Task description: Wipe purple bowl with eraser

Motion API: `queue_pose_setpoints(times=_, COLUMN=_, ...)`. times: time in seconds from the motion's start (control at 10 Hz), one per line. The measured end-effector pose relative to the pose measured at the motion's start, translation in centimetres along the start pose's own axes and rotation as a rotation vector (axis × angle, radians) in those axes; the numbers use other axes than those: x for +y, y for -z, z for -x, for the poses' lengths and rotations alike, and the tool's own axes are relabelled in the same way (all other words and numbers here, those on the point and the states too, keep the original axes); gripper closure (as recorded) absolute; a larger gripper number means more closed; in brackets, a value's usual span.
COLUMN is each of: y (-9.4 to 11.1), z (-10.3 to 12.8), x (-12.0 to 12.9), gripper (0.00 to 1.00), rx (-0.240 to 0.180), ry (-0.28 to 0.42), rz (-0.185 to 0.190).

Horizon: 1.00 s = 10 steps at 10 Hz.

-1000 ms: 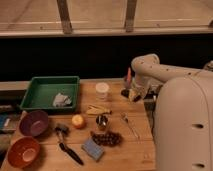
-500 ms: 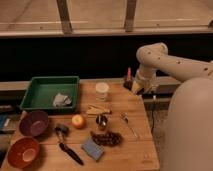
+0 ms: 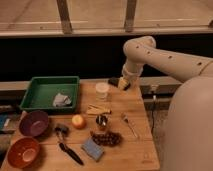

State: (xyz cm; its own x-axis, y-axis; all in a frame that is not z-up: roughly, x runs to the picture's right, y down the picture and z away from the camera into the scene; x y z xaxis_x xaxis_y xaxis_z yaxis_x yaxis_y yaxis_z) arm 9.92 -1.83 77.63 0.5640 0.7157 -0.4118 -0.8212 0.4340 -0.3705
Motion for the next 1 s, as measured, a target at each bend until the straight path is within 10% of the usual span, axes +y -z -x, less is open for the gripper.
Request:
queue_pose_setpoints(times=0.6, y=-0.4, z=5.9, x=16.4, gripper=1.00, rx=-0.029, ry=0.401, rz=0.178)
queue_pose_setpoints(times=1.0, y=-0.5, z=5.8, x=16.5, gripper=1.00, rx=-0.027, ry=0.406, rz=0.184)
